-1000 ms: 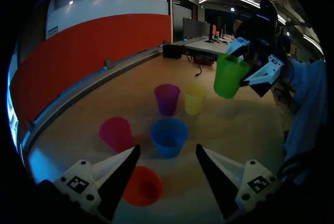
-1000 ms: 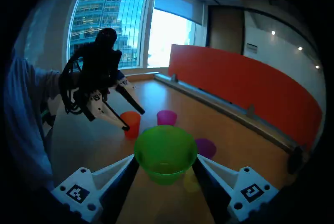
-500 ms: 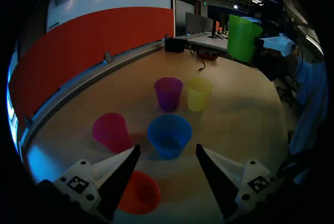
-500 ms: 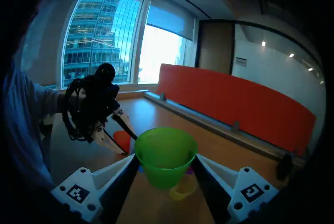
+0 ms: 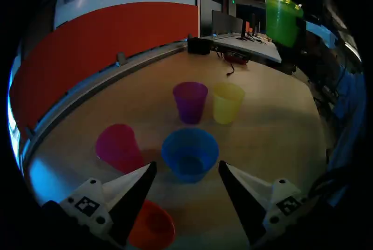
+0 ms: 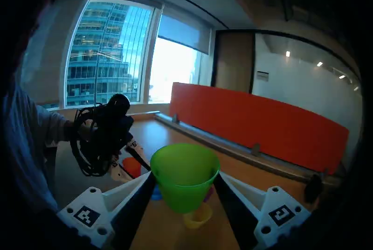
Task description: Pour water
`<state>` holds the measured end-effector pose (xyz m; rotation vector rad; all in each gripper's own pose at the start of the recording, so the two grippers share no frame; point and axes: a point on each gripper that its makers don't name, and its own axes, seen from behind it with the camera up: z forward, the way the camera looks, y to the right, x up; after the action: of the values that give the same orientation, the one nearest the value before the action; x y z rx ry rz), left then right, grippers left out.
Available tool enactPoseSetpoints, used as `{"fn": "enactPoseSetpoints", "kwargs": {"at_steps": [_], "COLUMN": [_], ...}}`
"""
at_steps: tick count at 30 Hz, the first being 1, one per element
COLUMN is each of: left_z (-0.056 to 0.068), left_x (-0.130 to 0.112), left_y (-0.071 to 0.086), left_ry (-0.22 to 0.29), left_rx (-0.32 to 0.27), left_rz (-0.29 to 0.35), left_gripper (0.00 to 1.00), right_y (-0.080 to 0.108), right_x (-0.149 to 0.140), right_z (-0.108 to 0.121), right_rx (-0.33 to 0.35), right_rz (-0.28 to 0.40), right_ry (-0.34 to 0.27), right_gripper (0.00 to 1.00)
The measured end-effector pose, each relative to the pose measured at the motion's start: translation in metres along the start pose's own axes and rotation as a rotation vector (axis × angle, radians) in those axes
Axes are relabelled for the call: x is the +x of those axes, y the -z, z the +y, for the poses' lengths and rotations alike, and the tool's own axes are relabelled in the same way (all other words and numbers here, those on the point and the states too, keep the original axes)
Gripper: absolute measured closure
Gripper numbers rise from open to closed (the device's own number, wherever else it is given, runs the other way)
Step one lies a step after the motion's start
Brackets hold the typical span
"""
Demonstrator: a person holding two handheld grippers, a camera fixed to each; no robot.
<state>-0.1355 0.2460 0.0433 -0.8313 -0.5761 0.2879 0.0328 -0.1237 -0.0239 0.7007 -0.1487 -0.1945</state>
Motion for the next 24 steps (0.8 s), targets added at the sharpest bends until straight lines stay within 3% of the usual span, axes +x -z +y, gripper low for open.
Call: {"fn": "enactPoseSetpoints", "kwargs": {"at_steps": [24], "left_z": [-0.003], "left_x": [0.005], "left_y": [-0.029], "left_ry": [0.027], "left_rx": [0.038], "left_rz": [0.014], "left_gripper": [0.02], "right_y": [0.007], "right_x": [0.017], "right_z": [0.01], "right_rx": [-0.028], "right_rz": [0.031], "right_ry": [0.003], "right_gripper": [0.11]}}
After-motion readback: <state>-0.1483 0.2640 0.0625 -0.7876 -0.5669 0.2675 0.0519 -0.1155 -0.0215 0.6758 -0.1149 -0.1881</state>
